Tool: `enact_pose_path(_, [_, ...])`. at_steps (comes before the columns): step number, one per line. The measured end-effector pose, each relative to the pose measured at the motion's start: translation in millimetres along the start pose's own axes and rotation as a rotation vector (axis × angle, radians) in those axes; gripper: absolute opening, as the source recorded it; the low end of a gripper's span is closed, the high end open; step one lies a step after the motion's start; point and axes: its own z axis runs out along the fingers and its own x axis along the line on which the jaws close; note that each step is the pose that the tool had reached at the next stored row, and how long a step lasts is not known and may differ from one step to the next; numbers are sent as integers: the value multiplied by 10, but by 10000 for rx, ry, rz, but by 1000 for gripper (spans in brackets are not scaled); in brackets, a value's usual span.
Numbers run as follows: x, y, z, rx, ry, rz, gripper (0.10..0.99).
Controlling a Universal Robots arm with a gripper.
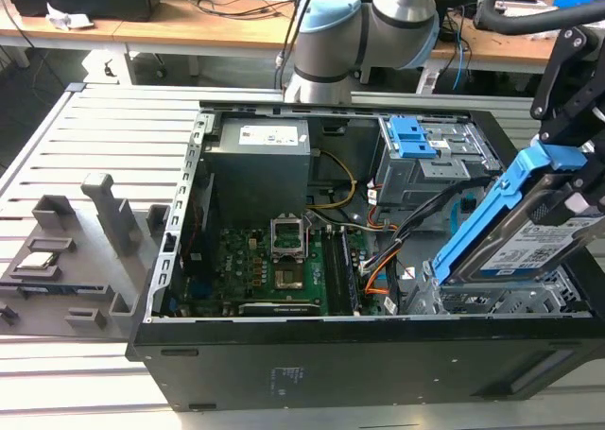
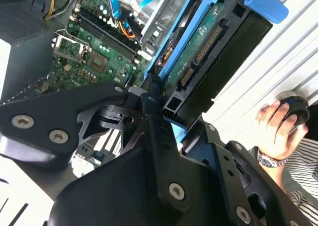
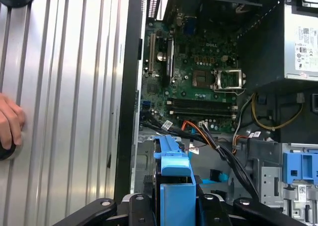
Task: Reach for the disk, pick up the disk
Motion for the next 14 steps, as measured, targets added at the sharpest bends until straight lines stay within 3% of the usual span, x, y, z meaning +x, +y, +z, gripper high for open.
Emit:
enact_pose_path(2, [6,-45,42,-57,-2,5,365])
enact_pose_path(7, [-14,-117,69,-82,-5,8,365])
enact_pose_path(14, [-34,-121,75,-81,-5,9,365])
